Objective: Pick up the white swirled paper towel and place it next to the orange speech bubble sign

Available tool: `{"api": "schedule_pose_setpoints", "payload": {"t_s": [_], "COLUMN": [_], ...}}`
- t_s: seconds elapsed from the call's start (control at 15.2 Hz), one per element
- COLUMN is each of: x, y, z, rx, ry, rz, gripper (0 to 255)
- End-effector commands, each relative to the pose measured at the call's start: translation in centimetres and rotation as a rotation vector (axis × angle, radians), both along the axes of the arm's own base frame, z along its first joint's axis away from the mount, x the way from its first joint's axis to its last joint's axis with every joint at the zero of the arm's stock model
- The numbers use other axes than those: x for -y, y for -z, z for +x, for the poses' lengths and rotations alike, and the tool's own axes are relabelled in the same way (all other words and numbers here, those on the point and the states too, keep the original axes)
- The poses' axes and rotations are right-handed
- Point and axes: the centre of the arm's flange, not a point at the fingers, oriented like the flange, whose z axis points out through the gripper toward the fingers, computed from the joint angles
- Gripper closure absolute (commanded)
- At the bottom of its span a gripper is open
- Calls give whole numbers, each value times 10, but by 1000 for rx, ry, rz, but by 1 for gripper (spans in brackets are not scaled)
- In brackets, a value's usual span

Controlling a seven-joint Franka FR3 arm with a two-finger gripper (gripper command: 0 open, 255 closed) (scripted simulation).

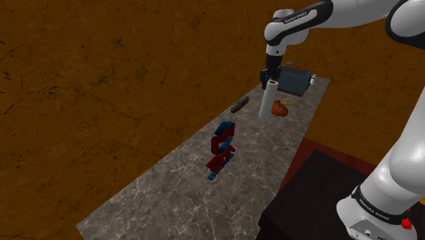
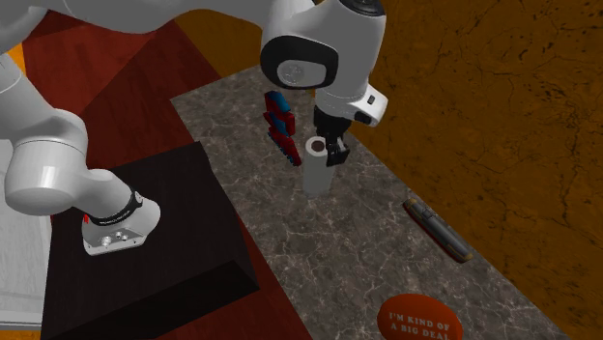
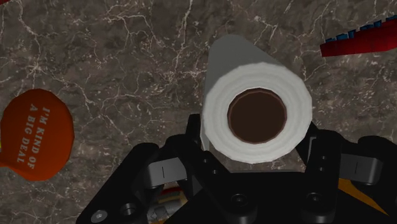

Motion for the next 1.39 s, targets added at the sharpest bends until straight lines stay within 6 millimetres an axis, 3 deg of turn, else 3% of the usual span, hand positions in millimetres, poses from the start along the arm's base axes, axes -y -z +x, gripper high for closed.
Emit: {"api": "schedule_pose_setpoints", "payload": {"t_s": [0.0, 0.99, 1.32], "x": [-1, -1, 53], "y": [-13, -90, -54], "z": [0, 0, 12], "rx": [0, 0, 0], "ry": [0, 0, 0], "rz": [0, 0, 0], "gripper": [255, 255, 255]}}
